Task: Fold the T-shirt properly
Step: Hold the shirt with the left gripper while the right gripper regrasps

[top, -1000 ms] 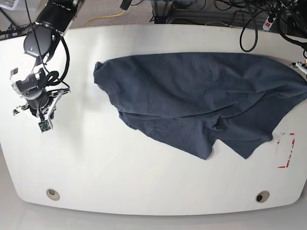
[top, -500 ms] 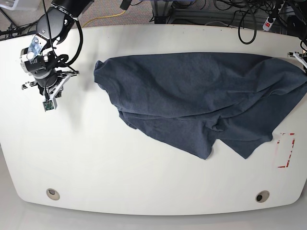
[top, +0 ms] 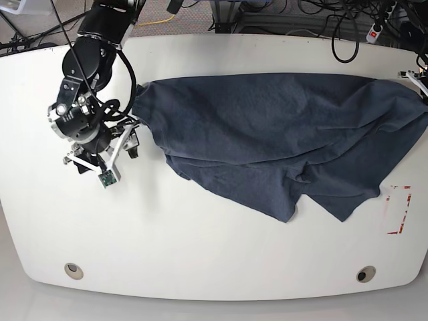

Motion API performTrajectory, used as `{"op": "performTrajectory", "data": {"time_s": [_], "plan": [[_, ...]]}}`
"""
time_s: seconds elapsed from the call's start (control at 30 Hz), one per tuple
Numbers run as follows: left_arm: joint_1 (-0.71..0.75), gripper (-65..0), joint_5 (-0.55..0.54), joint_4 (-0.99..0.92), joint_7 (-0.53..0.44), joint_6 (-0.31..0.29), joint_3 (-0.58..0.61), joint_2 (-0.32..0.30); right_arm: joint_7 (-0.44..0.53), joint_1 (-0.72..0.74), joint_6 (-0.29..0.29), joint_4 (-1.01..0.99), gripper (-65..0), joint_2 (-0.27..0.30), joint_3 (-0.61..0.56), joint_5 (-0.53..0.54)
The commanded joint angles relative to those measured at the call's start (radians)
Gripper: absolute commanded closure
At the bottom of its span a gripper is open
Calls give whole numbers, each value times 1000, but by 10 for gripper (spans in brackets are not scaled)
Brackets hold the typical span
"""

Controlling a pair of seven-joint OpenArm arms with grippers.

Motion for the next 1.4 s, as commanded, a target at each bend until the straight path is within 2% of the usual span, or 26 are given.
{"op": "performTrajectory", "data": {"time_s": [0.0,0.17,0.57,0.8,1.0,1.17,1.37], "plan": [[-2,0,-2,15,-19,1,-9,-19,14,58,-2,-58,-430,7,-59,-12],[-2,0,-2,18,-19,1,-7,-8,19,139,-2,-178,-430,6,-114,-14],[-2,0,-2,18,-19,1,-7,3,86,334,-2,-514,-430,6,-122,-6],[-3,0,-2,16,-19,1,-7,1,129,417,-2,-690,-430,-30,-122,-8],[-3,0,-2,18,-19,1,-6,1,190,464,-2,-819,-430,-65,-130,-12],[-3,0,-2,18,-19,1,-4,1,273,481,-2,-910,-430,-80,-226,-6],[-3,0,-2,18,-19,1,-6,0,362,489,-2,-983,-430,-91,-274,-14]]}}
